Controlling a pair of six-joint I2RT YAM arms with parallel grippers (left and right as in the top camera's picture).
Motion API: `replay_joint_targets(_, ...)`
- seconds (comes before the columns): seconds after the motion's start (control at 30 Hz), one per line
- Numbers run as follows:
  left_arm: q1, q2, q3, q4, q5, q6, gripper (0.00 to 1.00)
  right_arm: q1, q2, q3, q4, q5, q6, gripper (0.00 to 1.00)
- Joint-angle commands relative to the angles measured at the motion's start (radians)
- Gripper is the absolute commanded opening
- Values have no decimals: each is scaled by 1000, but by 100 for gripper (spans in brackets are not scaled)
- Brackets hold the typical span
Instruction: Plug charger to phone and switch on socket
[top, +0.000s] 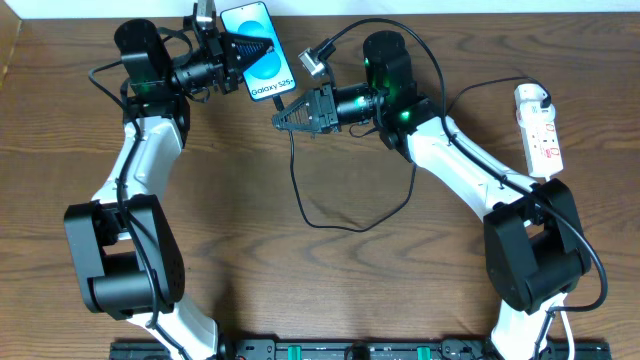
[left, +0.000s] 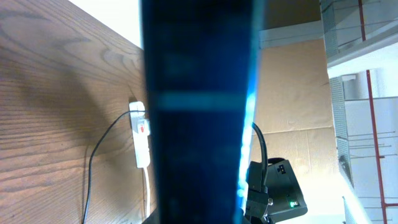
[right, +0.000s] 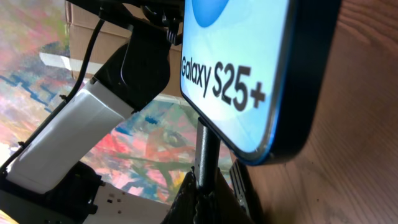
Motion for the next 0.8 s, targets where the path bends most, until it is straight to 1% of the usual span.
replay_joint_targets(0.0, -27, -13, -4, 5, 112, 21, 7, -23, -10, 9, 25, 108, 11, 1)
replay_joint_targets(0.77, -27, -13, -4, 4, 113, 21, 7, -27, -10, 9, 29, 119, 10, 1)
